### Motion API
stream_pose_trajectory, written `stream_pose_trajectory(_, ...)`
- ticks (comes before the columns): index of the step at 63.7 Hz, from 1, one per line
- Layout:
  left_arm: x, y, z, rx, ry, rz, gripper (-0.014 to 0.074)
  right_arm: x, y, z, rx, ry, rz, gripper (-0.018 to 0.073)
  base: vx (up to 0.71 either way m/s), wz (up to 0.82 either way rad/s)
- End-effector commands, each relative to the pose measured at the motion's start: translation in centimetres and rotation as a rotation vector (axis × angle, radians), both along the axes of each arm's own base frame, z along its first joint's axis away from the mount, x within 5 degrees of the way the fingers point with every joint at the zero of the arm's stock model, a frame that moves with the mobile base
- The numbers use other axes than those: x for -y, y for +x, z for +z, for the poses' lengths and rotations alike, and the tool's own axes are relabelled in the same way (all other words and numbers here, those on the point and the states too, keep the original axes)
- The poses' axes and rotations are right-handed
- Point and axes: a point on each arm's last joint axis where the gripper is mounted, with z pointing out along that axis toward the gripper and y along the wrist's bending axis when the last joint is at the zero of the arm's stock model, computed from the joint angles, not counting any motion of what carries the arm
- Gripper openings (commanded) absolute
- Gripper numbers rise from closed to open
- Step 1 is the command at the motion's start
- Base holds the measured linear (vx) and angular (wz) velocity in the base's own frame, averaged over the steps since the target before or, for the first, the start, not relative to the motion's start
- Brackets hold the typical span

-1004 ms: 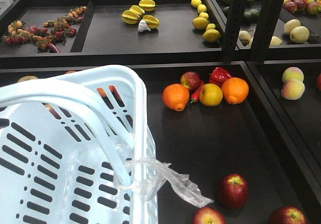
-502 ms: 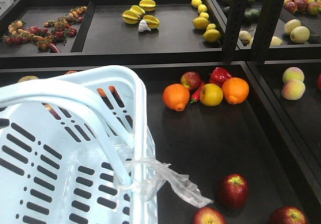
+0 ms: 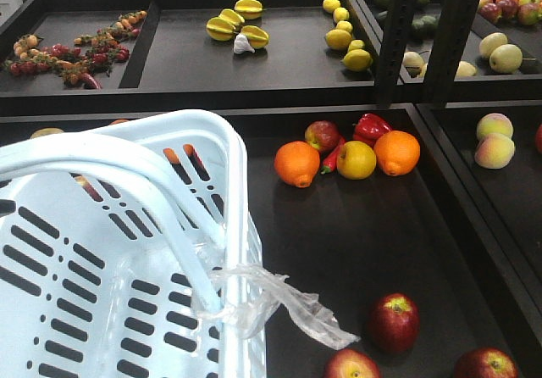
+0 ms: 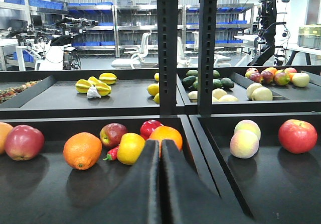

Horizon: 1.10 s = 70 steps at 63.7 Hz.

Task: Pick three apples into basket with both arms
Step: 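Drive the base along the fruit table holding the basket in the left gripper, then lower the light-blue basket onto the table with the left gripper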

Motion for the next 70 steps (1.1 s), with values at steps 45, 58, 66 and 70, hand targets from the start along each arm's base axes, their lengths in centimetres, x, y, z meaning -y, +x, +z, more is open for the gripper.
stream_pose_trajectory(45,0.2,-0.5,1.5,0.02,-0.13,-0.002,-0.0006,0.0,-0.1,0.3,0.071,-0.011,0.0,-0.0009,0.0,0.0)
stream_pose_trajectory(58,-0.2,1.2,0.7,0.119,-0.016,0.08,-0.0006,0.0,-0.1,0.3,0.069,-0.011,0.0,-0.0009,0.0,0.0)
stream_pose_trajectory(66,0.6,2.8,-1.0,0.162,0.041,0.094,-0.0006,0.0,-0.1,0.3,0.068,-0.011,0.0,-0.0009,0.0,0.0)
stream_pose_trajectory(70,1.2,3.4,-2.0,0.177,0.049,0.084,-0.0006,0.0,-0.1,0.3,0.068,-0.011,0.0,-0.0009,0.0,0.0)
